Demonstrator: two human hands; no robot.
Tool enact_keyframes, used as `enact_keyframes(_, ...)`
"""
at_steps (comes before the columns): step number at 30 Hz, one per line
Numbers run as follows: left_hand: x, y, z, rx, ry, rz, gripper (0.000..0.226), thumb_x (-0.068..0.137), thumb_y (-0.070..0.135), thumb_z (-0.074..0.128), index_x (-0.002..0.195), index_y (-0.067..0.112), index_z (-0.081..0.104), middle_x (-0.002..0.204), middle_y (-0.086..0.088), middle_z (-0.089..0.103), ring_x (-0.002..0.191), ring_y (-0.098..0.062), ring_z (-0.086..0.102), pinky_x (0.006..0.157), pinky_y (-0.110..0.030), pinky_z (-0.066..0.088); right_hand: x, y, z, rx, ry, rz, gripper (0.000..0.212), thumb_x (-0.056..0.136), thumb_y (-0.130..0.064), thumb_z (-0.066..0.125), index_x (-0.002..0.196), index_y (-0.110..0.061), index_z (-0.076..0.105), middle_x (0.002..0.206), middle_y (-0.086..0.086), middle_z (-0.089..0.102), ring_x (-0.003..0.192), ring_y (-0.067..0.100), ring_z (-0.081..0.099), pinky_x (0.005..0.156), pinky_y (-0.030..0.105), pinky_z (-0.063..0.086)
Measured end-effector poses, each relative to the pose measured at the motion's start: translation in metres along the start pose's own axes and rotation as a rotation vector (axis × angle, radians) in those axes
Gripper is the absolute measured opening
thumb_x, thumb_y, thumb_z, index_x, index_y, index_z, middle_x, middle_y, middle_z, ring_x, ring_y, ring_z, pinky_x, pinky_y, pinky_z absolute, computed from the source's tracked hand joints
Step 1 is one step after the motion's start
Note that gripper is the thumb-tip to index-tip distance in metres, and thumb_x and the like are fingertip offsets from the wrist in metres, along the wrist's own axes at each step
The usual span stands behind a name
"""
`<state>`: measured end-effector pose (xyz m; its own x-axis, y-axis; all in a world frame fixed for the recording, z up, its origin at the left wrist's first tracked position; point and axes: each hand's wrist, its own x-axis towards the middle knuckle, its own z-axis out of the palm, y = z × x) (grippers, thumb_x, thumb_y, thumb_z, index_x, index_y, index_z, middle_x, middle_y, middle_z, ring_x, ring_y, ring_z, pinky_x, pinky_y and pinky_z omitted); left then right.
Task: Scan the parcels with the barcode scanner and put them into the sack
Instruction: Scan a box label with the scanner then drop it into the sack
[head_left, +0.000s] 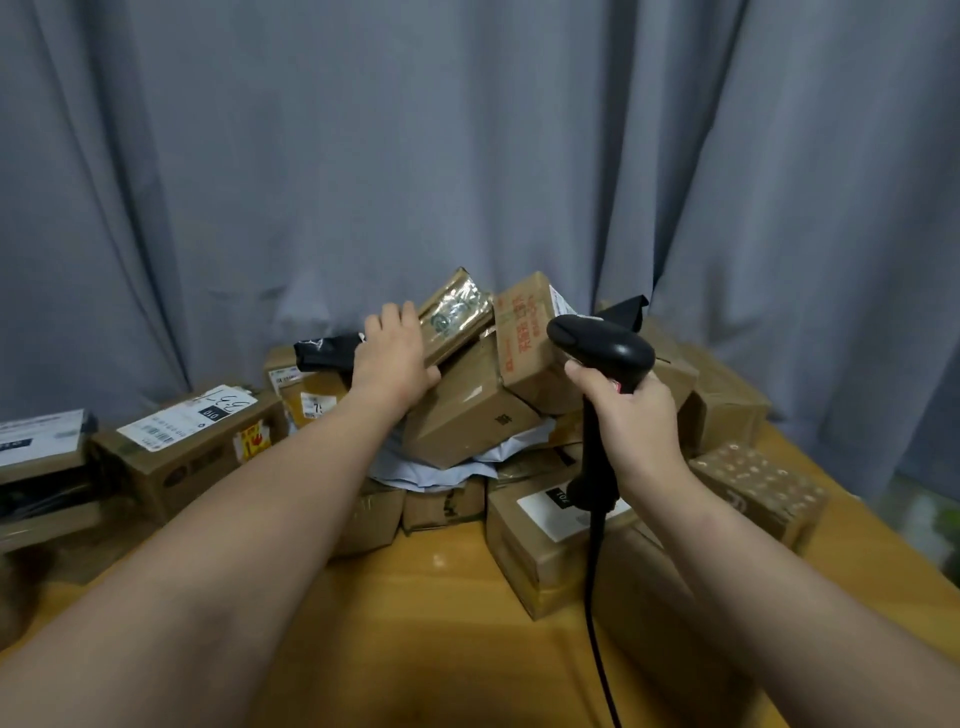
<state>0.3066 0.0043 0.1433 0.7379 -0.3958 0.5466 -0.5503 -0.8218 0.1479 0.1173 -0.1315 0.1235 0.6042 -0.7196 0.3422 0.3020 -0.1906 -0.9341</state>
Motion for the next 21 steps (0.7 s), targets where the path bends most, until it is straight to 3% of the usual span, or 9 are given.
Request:
enact_keyframes(3,-0.001,-0.005,-0.007,-0.128,0.069,-0.057,0.066,0.081,0.032,0.071,0.132,0.004,0.038,0.127,-0.014,0.037,0.116,-0.032,0.037,0.095,-0.041,0.040,0.003,0.004,-0.001,0.036,0.020,0.050,0.049,0.081,-0.032,0.074,0.123,-0.012,0.058,0.112,0.003,0.065,0.101,0.013,0.061,0.075,0.023,0.046)
enact_keyframes(5,-0.004,-0.007,-0.013,-0.215,0.122,-0.096,0.064,0.081,0.031,0.070,0.131,0.004,0.040,0.126,-0.014,0.037,0.117,-0.031,0.036,0.097,-0.040,0.039,0.003,0.006,-0.002,0.061,0.026,0.100,0.050,0.082,-0.033,0.073,0.124,-0.013,0.057,0.113,0.003,0.065,0.103,0.015,0.060,0.080,0.027,0.048)
enact_keyframes(8,-0.012,-0.010,-0.025,-0.297,0.187,-0.102,0.066,0.081,0.030,0.070,0.133,0.005,0.039,0.129,-0.014,0.036,0.121,-0.031,0.034,0.101,-0.040,0.036,-0.001,0.006,-0.002,0.084,0.034,0.156,0.049,0.081,-0.036,0.073,0.122,-0.013,0.059,0.112,0.006,0.066,0.107,0.022,0.061,0.093,0.038,0.048)
enact_keyframes(13,-0.051,-0.010,-0.050,-0.371,0.304,-0.018,0.068,0.080,0.025,0.072,0.135,0.004,0.039,0.130,-0.016,0.036,0.123,-0.031,0.032,0.102,-0.037,0.032,-0.015,0.001,-0.005,0.143,0.032,0.166,0.041,0.082,-0.035,0.073,0.116,-0.014,0.063,0.110,0.008,0.069,0.105,0.026,0.064,0.100,0.049,0.048)
enact_keyframes(18,-0.144,-0.024,-0.050,-0.336,0.333,0.080,0.068,0.072,0.021,0.077,0.128,0.007,0.041,0.125,-0.014,0.037,0.116,-0.031,0.031,0.100,-0.044,0.037,-0.052,-0.006,-0.015,0.195,-0.037,0.180,0.017,0.087,-0.026,0.070,0.098,-0.014,0.065,0.088,0.004,0.067,0.088,0.023,0.067,0.091,0.042,0.053)
enact_keyframes(21,-0.207,-0.039,-0.033,-0.221,0.374,0.215,0.069,0.066,0.017,0.081,0.121,0.012,0.039,0.119,-0.008,0.033,0.111,-0.031,0.031,0.094,-0.055,0.040,-0.085,-0.002,-0.018,0.274,-0.106,0.247,0.023,0.088,-0.023,0.070,0.105,-0.009,0.065,0.097,0.009,0.071,0.092,0.027,0.071,0.083,0.042,0.059)
